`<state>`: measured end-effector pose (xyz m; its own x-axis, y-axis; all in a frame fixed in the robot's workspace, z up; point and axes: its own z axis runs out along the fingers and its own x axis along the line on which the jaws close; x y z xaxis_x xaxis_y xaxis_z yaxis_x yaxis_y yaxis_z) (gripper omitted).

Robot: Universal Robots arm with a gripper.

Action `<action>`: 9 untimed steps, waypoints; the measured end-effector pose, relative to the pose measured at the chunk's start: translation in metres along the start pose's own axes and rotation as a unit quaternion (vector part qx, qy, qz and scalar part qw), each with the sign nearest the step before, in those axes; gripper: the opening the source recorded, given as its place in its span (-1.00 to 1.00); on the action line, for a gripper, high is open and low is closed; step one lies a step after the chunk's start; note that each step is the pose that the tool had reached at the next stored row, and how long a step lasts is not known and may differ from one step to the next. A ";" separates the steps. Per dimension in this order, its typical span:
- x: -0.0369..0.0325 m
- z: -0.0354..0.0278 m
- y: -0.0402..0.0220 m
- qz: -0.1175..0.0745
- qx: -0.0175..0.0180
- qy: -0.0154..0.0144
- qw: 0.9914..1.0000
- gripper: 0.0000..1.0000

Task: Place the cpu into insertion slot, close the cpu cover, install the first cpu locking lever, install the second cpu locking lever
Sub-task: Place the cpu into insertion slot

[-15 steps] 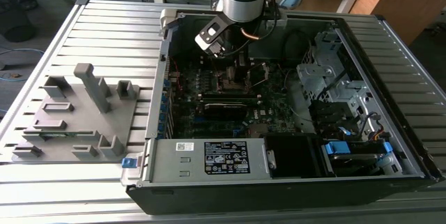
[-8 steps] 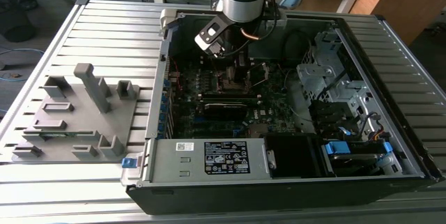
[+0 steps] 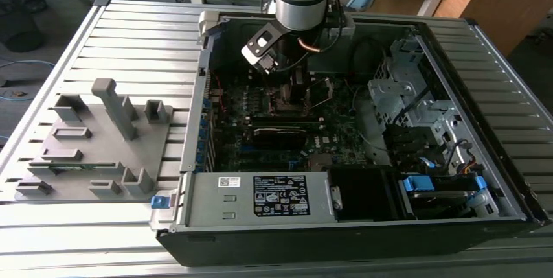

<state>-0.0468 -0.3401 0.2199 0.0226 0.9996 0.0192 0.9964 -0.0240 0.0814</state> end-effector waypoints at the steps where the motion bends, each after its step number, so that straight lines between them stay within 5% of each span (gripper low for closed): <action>1: 0.0000 0.0002 0.0000 0.000 0.000 0.000 1.000 0.08; 9: 0.0000 0.0013 -0.0001 0.000 0.000 0.000 1.000 0.08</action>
<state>-0.0468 -0.3401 0.2186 0.0225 0.9996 0.0189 0.9964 -0.0240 0.0813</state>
